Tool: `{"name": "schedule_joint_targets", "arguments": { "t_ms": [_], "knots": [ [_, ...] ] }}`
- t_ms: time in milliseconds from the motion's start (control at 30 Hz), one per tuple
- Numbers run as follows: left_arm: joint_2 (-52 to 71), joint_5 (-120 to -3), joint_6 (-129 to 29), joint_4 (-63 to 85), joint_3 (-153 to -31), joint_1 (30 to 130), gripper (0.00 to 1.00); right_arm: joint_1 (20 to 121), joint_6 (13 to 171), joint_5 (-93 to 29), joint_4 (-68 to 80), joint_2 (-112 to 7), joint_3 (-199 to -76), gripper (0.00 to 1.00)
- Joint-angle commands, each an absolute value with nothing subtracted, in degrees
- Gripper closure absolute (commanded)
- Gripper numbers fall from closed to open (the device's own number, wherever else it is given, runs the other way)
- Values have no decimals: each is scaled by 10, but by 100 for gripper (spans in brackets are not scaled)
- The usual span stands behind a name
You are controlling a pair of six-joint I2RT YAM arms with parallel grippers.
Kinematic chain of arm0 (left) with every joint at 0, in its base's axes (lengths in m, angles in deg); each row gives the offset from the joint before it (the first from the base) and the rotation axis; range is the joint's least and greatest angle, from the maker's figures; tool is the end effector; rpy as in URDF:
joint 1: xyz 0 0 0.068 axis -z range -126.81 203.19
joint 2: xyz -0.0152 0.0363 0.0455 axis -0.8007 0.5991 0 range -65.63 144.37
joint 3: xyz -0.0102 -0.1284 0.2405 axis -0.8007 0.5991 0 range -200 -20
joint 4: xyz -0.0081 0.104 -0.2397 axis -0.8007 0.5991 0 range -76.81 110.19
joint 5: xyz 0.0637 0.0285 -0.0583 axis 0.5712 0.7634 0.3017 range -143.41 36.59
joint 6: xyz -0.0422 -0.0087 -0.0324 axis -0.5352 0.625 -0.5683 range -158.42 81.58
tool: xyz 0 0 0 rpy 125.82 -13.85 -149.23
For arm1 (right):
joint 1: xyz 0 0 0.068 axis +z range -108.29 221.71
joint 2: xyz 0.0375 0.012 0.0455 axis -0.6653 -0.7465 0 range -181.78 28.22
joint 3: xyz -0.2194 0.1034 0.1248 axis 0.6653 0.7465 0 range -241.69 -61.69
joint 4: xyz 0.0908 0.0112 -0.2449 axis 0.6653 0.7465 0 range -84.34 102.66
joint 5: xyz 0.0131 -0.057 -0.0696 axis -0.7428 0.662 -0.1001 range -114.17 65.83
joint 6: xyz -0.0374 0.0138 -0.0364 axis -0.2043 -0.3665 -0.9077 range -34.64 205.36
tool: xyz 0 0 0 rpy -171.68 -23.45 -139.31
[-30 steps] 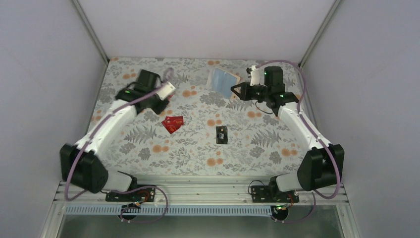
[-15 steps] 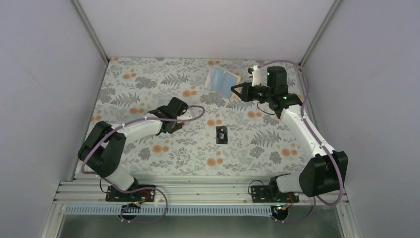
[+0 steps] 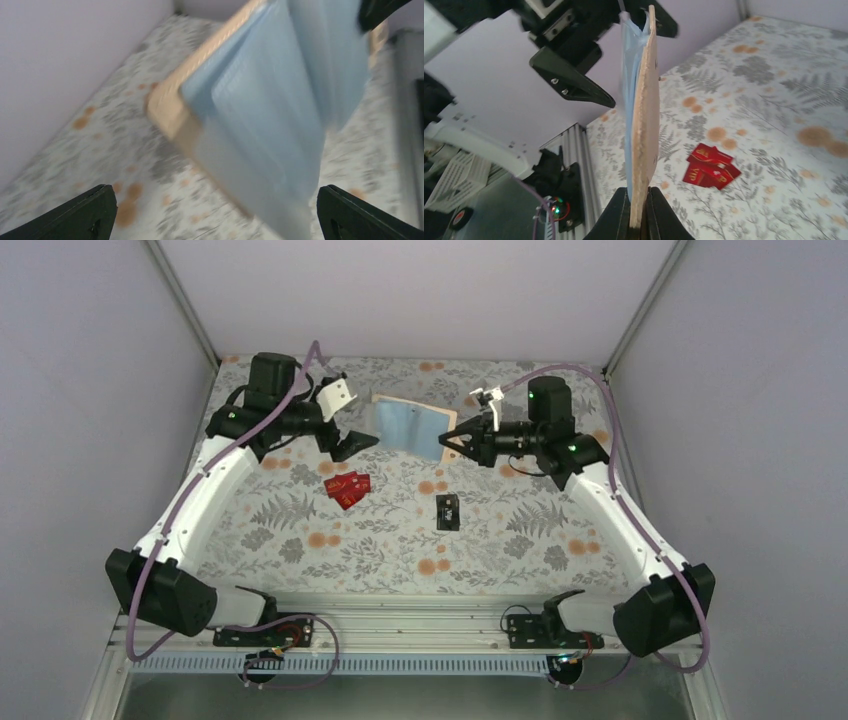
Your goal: Take the credit cards out of the card holder
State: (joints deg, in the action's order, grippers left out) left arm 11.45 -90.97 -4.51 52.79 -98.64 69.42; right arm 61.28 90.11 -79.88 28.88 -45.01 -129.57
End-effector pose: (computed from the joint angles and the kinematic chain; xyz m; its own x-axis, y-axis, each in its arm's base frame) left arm 0.2673 -0.1003 0.3745 -0.1103 0.4927 -0.8632 0.8964 0.4244 0.1277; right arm 0.2501 0.1202 0.3580 -0.5214 -0.1357 -0.8425 -0.8320 0.3002 0.4665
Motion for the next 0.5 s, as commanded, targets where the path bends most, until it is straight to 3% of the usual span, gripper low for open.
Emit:
{"name": "schedule_joint_targets", "arguments": {
  "t_ms": [0, 267, 333, 433, 467],
  "knots": [
    [129, -1108, -97, 572, -1004, 691, 0, 644, 860, -850, 282, -418, -1317, 96],
    [131, -1195, -102, 571, -1011, 691, 2, 676, 829, -857, 285, -419, -1323, 96],
    [131, -1233, -71, 596, -1014, 692, 26, 676, 831, -846, 285, -422, -1325, 96],
    [128, -1245, -66, 605, -1012, 693, 92, 677, 832, -847, 280, -424, -1326, 96],
    [126, -1240, -70, 605, -1013, 693, 97, 677, 834, -843, 279, -425, -1327, 92]
  ]
}}
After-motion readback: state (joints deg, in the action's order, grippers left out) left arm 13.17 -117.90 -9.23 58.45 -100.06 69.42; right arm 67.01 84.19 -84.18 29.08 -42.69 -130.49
